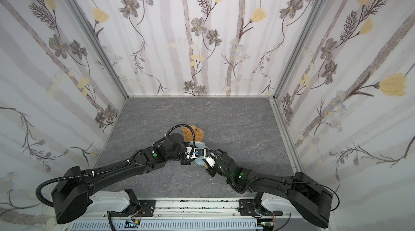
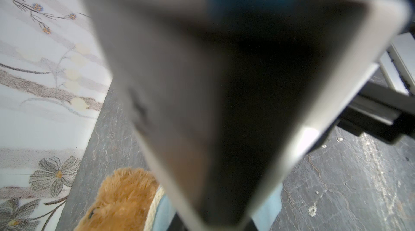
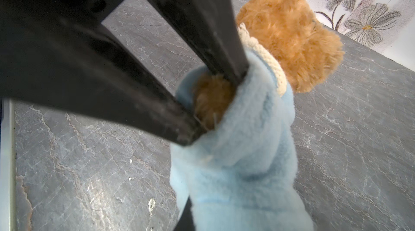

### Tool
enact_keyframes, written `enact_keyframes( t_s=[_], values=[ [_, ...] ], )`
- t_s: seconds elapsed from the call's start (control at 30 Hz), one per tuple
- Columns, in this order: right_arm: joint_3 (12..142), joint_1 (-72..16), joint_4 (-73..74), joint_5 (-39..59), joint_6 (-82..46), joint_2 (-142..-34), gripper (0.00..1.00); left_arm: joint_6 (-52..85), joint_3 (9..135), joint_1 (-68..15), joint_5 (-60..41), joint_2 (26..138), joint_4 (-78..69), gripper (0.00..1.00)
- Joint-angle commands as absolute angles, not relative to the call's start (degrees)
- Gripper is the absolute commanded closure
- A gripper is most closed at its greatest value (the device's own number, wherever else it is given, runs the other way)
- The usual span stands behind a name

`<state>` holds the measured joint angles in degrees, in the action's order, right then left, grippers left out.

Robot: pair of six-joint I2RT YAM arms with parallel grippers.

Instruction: Dress the teddy bear

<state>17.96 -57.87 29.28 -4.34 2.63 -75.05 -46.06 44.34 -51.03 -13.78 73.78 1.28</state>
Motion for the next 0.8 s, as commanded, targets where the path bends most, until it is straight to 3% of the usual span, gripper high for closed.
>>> enact_keyframes(
  t_s=[0.0, 0.1, 0.77],
  values=[
    [17.39, -58.20, 41.93, -0.58, 4.73, -74.08, 1.00, -45.14, 44.04, -50.20, -14.23, 73.44, 2.31, 0.85],
    [16.14, -58.16, 42.67, -1.53, 4.05, -73.09, 1.00, -44.78, 43.51, -49.80, -14.26, 72.63, 2.29, 1.00],
    [12.33, -56.63, 43.37, -5.71, -2.61, -73.74, 1.00, -34.58, 40.54, -43.69, -25.17, 64.34, -1.05, 1.00]
  ],
)
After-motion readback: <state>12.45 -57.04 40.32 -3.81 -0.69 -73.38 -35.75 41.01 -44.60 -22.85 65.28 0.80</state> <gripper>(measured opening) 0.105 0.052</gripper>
